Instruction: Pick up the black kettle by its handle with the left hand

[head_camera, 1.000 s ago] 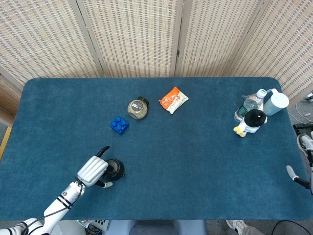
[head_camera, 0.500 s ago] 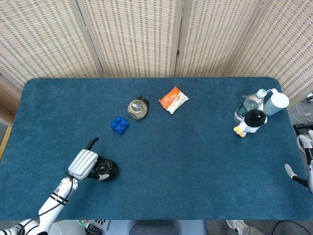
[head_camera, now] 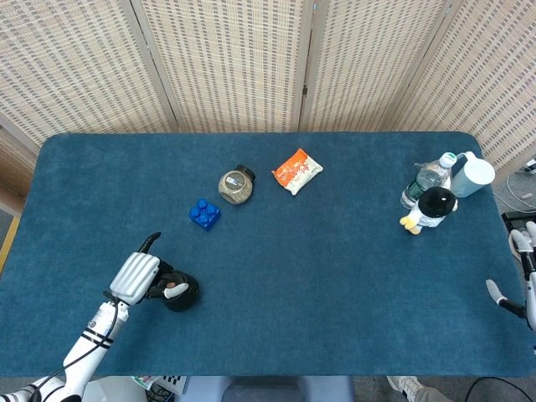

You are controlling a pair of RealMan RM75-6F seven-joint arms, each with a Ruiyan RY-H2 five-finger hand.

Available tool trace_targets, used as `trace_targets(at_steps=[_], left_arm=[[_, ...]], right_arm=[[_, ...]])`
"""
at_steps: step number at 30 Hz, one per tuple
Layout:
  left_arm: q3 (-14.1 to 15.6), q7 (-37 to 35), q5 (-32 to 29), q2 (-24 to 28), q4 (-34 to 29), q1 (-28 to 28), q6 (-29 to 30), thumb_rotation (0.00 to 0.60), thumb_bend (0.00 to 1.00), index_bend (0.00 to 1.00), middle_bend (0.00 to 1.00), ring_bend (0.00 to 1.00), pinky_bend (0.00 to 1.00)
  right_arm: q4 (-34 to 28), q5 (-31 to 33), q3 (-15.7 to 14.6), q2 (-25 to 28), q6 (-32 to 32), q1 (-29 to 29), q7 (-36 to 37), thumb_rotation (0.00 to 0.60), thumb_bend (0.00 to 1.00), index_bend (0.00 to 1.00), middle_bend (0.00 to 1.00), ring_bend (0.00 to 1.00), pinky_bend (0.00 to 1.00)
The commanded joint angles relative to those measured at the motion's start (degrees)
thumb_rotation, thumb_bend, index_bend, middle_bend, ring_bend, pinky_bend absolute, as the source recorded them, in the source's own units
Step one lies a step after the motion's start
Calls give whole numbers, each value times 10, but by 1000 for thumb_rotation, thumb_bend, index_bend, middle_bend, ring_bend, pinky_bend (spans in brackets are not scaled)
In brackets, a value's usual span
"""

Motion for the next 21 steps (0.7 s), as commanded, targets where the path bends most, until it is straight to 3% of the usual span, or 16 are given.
trace_targets(at_steps=[1,4,12,21], left_arm=[[-8,11,-12,-7,-3,5,8,83,121,953,1000,842,0],[-14,12,-18,-14,-1,9,18,122,206,962,1000,850,0],[-23,4,-22,-23,12,16,33,91,296,970,1000,856,6],[-23,4,-13,-26,26,17,37,229,342,963,1000,855,25]], right_arm=[[0,0,0,0,0,0,0,600,250,21,7,0,0],[-1,1,0,0,0,0,-2,600,250,22,7,0,0],[-2,2,0,-1,-3,1,-4,600,250,21,6,0,0],[-1,4,0,-2,-5,2,-4,600,250,21,7,0,0]])
